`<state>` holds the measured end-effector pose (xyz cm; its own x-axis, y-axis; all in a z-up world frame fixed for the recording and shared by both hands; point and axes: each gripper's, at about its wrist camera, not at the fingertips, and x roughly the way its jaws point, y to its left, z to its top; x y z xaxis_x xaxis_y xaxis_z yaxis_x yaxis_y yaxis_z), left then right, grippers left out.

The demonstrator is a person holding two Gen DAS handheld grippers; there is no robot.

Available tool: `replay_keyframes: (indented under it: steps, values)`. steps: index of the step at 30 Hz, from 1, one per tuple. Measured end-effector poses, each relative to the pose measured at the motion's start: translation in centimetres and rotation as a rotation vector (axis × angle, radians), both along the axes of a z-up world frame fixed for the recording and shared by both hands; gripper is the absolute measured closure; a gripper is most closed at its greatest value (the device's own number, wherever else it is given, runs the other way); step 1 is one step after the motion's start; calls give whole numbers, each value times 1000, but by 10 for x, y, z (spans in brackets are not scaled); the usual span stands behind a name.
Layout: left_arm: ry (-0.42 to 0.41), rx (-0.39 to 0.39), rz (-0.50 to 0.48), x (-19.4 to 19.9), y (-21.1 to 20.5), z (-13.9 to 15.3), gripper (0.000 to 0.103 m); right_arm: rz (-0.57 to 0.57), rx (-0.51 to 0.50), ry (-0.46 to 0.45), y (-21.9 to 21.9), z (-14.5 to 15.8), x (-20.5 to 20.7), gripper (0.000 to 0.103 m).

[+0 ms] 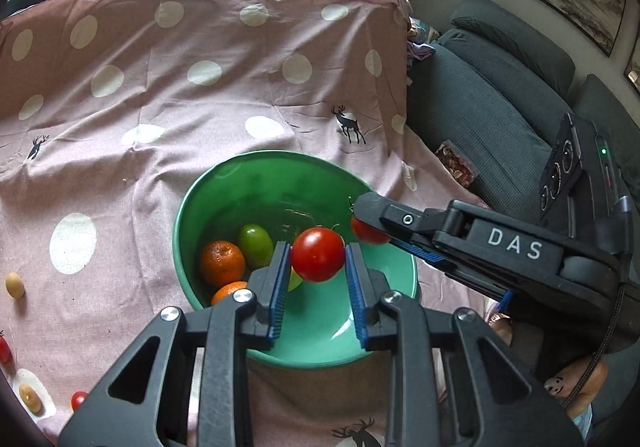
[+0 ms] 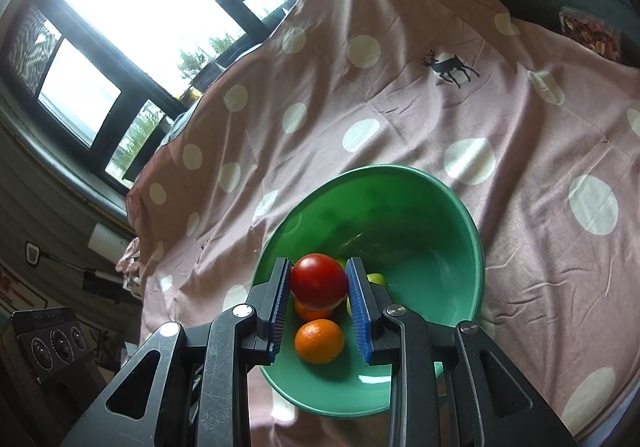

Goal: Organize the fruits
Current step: 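Carry the tomato into the green bowl and open the right tool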

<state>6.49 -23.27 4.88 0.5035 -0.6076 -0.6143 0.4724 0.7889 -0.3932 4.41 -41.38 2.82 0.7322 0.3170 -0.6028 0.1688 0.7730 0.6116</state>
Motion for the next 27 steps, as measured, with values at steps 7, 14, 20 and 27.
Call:
replay_keyframes:
  steps: [7,14,20,27]
  values:
    - [28,17,-18,3,-11,-10,76,-18,3,34,-6,-8,2,73]
    - [46,32,-23,4,-17,-18,76,-19,-7,53,-7,-11,4,73]
    - [68,46,-26,8,-21,-24,76,-11,1,69,-8,-16,7,72]
    - [77,52,-27,7,-23,-27,75,-25,-17,83,-9,-16,7,72]
